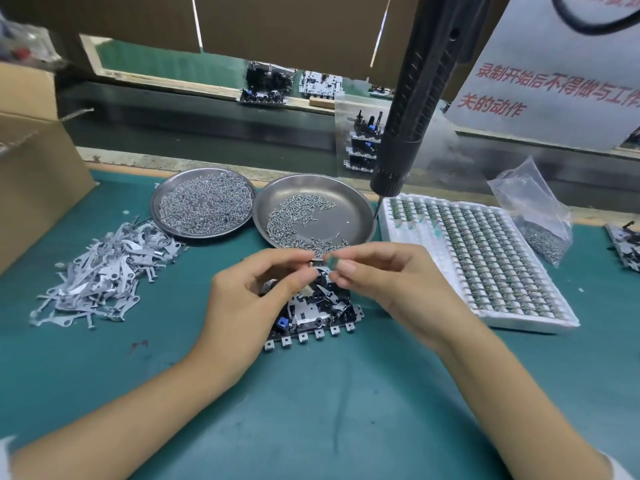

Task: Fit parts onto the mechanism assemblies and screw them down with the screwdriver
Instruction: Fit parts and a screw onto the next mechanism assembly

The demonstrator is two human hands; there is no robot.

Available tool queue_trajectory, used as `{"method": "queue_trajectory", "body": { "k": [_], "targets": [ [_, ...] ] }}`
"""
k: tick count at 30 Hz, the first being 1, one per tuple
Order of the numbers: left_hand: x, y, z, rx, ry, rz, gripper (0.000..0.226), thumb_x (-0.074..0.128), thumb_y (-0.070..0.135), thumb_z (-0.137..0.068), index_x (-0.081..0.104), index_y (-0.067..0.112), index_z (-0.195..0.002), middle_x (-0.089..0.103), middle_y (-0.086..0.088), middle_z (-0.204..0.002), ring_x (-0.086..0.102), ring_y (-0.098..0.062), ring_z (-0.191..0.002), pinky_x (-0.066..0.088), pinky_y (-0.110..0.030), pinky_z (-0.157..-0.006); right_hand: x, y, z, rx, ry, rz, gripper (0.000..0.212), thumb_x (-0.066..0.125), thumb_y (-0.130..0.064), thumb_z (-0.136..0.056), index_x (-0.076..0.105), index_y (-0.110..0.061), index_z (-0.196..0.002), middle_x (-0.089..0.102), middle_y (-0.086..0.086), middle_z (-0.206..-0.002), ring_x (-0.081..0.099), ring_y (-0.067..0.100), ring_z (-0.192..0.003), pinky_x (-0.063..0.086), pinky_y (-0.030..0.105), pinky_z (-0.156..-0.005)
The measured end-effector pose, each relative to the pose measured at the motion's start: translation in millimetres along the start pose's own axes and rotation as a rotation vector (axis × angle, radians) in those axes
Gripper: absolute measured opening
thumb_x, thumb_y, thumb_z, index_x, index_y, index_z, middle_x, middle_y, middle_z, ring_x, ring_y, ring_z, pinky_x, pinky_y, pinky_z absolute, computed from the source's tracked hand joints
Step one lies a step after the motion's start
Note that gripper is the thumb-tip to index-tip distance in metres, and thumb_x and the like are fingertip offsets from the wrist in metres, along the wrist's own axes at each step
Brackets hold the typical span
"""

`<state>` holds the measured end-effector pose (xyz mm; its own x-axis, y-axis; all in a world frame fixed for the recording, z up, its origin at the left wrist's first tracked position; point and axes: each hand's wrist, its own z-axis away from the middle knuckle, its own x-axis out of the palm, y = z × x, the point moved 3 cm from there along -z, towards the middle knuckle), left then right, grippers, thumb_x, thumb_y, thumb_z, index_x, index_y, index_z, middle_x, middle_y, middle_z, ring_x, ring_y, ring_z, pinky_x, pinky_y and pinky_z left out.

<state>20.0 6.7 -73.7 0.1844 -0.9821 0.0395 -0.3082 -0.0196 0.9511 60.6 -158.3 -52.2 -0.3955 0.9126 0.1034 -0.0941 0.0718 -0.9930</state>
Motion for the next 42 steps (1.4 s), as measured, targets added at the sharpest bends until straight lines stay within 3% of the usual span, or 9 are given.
{"method": "queue_trajectory", "body": {
  "k": [4,15,21,25,32,36,39,42],
  "targets": [
    [-0.4,-1.0,0.1,0.007,-0.030,0.004,0.017,0.072,0.018,-0.071,0.073,0.024,-0.087,0.073,0.007,-0.080,0.066,-0.003,-0.073,0.048,-0.011,-0.070,3.2,7.2,0.6,-0.049,0.094,0.006,0.027,0.079,-0.015,-0.059,0.077,-0.016,-0.086,0.075,0.008,-0.087,0.072,0.018,-0.081,0.055,0.021,-0.072],
    [0.6,-2.9,0.9,0.023,-0.078,-0.027,0.016,0.072,0.021,-0.073,0.074,0.027,-0.088,0.074,0.006,-0.085,0.069,-0.008,-0.079,0.051,-0.016,-0.075,9.2,7.9,4.1,-0.045,0.067,0.041,0.024,0.077,-0.019,-0.065,0.077,-0.017,-0.089,0.075,0.005,-0.088,0.072,0.016,-0.085,0.054,0.020,-0.078],
    [0.7,-3.2,1.3,0.032,-0.079,-0.044,0.016,0.072,0.020,-0.074,0.073,0.023,-0.089,0.074,0.005,-0.086,0.068,-0.009,-0.079,0.051,-0.017,-0.075,8.3,7.8,5.2,-0.094,0.101,0.035,0.019,0.075,-0.007,-0.069,0.077,-0.012,-0.087,0.075,0.004,-0.089,0.072,0.015,-0.084,0.053,0.018,-0.074],
    [1.0,-3.2,1.6,0.026,-0.075,-0.040,0.016,0.072,0.021,-0.074,0.074,0.024,-0.089,0.074,0.005,-0.086,0.068,-0.010,-0.080,0.052,-0.018,-0.076,8.1,7.9,5.8,-0.096,0.099,0.048,0.019,0.075,-0.012,-0.067,0.077,-0.016,-0.086,0.075,0.002,-0.087,0.072,0.014,-0.083,0.053,0.018,-0.074],
    [1.3,-4.2,1.7,0.013,-0.079,-0.046,0.018,0.072,0.020,-0.073,0.074,0.020,-0.091,0.074,0.003,-0.089,0.069,-0.012,-0.083,0.051,-0.017,-0.075,6.9,9.0,5.7,-0.101,0.092,0.067,0.015,0.073,-0.005,-0.075,0.076,-0.011,-0.089,0.075,0.005,-0.088,0.071,0.014,-0.082,0.053,0.018,-0.075],
    [1.1,-3.7,1.7,0.042,-0.085,-0.076,0.017,0.072,0.021,-0.074,0.074,0.022,-0.090,0.074,0.005,-0.088,0.068,-0.010,-0.083,0.050,-0.017,-0.076,7.6,8.8,6.7,-0.114,0.087,0.085,0.016,0.071,-0.005,-0.077,0.074,-0.006,-0.092,0.074,0.011,-0.087,0.068,0.014,-0.075,0.054,0.019,-0.071],
    [0.0,-3.0,1.0,0.091,-0.085,-0.128,0.015,0.072,0.023,-0.075,0.074,0.025,-0.090,0.072,0.007,-0.089,0.066,-0.010,-0.088,0.050,-0.022,-0.080,8.5,8.1,7.0,-0.129,0.073,0.119,0.018,0.071,-0.004,-0.079,0.073,-0.005,-0.097,0.075,0.007,-0.089,0.070,0.012,-0.078,0.053,0.018,-0.069],
    [-1.2,-0.9,-0.6,0.168,-0.063,-0.210,0.017,0.075,0.026,-0.075,0.071,0.032,-0.091,0.067,0.013,-0.090,0.063,-0.007,-0.090,0.046,-0.017,-0.082,8.6,7.6,7.5,-0.148,0.051,0.142,0.018,0.070,-0.003,-0.080,0.073,-0.007,-0.097,0.075,0.004,-0.089,0.070,0.010,-0.081,0.052,0.017,-0.072]
  ]
}}
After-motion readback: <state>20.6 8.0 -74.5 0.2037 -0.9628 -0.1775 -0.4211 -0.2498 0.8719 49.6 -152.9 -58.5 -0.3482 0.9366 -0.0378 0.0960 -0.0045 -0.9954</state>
